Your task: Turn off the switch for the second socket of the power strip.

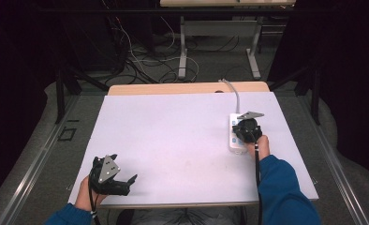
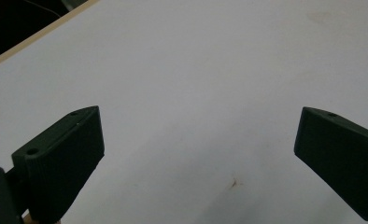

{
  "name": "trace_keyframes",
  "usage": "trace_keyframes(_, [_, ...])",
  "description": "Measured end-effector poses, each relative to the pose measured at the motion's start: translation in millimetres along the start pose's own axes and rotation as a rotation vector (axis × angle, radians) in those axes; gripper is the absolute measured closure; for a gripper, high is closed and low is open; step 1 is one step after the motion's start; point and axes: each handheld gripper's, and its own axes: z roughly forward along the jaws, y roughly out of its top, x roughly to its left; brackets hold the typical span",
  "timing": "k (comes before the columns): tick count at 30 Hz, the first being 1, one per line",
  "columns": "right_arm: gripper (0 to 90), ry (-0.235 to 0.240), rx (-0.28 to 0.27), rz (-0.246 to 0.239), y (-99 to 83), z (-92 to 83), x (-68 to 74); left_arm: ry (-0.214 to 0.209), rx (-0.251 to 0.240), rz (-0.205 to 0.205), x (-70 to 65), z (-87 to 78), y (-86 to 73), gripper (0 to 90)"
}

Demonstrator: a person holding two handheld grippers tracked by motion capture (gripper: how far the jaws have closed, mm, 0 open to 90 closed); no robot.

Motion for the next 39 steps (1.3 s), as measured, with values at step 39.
trace_keyframes(39, [90.0, -0.010, 0.001, -0.031, 2.2, -3.1, 1.6, -0.001, 0.001, 0.000, -0.1, 0.0, 0.1, 1.5])
